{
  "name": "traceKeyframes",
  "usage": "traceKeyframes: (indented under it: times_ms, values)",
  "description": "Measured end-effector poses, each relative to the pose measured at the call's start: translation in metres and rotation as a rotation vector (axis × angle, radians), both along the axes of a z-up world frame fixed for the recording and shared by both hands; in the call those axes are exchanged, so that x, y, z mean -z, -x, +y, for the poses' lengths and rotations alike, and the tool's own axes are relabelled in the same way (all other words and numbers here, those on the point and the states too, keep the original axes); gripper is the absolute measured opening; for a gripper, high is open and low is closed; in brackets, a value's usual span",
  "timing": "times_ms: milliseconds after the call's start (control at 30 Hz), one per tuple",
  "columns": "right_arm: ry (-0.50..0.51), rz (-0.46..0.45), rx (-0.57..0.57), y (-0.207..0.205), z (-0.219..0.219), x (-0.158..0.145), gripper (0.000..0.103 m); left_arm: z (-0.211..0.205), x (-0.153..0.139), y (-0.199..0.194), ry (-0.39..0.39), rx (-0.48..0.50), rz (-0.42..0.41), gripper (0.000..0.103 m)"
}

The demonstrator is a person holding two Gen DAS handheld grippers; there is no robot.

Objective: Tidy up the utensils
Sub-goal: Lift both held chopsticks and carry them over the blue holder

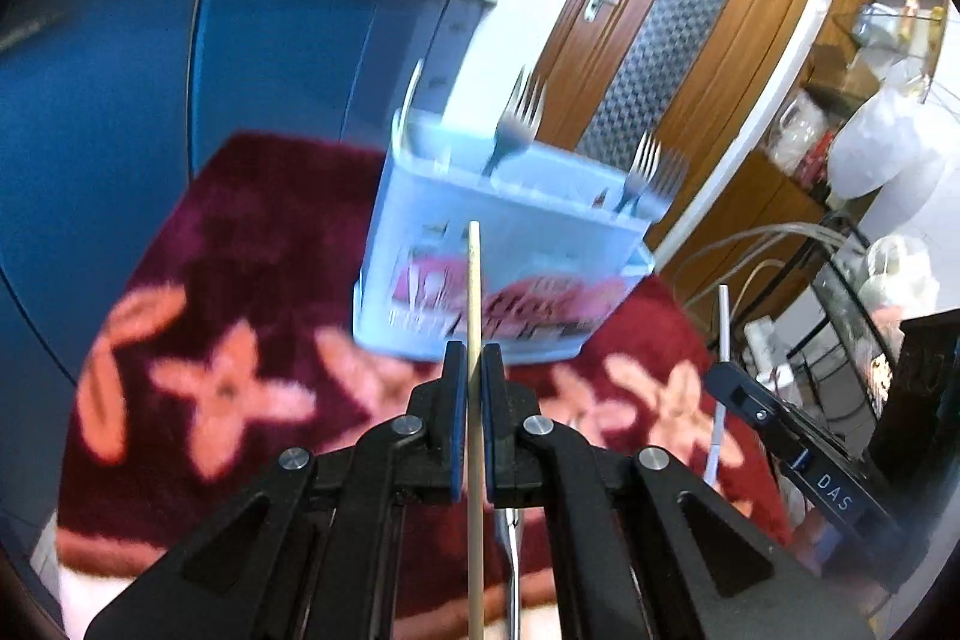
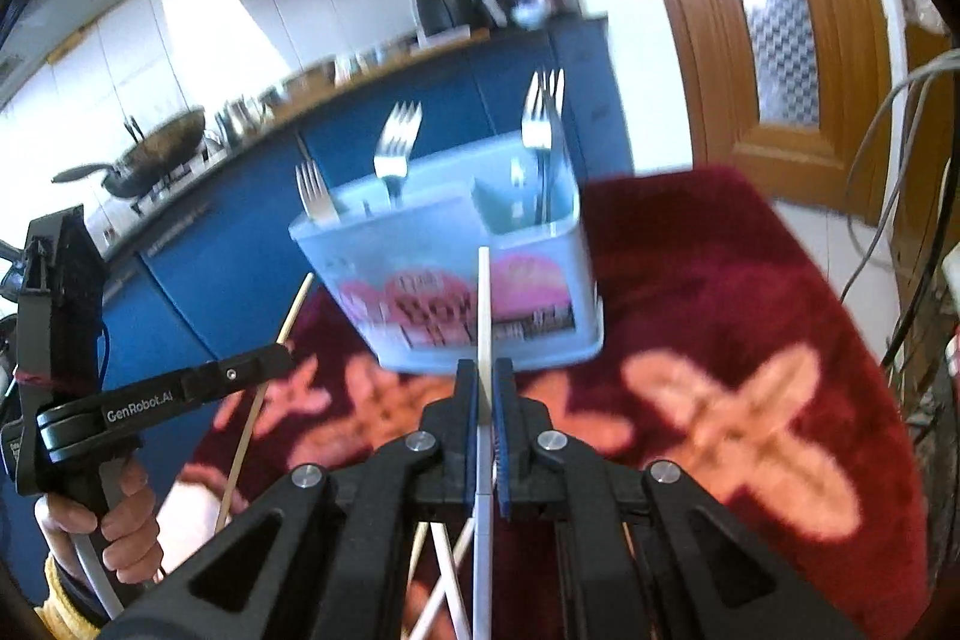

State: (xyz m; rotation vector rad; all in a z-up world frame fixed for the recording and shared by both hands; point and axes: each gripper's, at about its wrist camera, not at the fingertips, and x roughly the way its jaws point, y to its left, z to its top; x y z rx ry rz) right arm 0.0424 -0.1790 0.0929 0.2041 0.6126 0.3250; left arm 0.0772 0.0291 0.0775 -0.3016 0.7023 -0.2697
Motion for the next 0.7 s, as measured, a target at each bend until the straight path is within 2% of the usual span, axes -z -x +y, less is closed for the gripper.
traceKeyframes:
  times_ms: [200, 433, 700]
  values:
    - [0.003, -0.121, 0.033, -0.001, 0.001, -0.027, 0.006, 0.002, -0.029, -0.011, -0.013, -0.022, -0.085, 0.002]
    - [-0.016, -0.178, 0.027, -0.019, -0.001, -0.045, 0.006, 0.000, -0.046, -0.039, -0.006, -0.035, -0.142, 0.002]
    - [-0.002, -0.235, 0.012, -0.045, 0.003, -0.059, 0.006, -0.006, -0.074, -0.076, -0.018, -0.079, -0.269, 0.002]
